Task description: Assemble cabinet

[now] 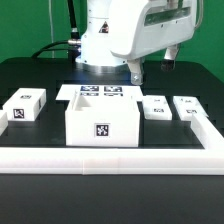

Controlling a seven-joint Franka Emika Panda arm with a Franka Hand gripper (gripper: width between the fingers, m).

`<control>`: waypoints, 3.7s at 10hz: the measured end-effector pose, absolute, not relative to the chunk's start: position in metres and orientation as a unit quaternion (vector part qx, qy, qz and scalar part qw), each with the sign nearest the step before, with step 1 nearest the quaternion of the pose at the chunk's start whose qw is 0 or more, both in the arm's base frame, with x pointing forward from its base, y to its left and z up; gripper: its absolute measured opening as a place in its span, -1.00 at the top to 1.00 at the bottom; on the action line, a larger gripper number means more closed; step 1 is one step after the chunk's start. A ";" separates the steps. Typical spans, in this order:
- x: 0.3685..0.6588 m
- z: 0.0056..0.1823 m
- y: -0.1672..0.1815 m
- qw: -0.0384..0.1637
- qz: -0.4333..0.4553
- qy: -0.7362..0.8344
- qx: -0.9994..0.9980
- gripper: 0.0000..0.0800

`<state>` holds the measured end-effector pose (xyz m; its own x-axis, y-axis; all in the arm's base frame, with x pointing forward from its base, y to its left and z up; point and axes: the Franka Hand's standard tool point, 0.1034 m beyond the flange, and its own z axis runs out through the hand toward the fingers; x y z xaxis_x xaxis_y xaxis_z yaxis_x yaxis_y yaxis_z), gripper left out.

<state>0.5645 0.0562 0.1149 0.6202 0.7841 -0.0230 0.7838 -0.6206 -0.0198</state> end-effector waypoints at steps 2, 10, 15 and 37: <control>0.565 0.115 0.056 0.004 0.015 -0.436 -0.900 -1.00; 0.547 0.110 0.042 -0.003 0.000 -0.527 -0.850 -1.00; 0.532 0.100 0.024 0.005 0.012 -0.564 -0.826 -1.00; 0.445 0.054 0.004 0.028 0.038 -0.689 -0.723 -1.00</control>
Offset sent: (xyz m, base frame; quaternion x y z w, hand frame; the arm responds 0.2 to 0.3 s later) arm 0.0000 0.0000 0.0000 0.0000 0.0000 0.0000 1.0000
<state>0.4455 0.0039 0.0545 0.0467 0.9988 -0.0164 0.9945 -0.0481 -0.0935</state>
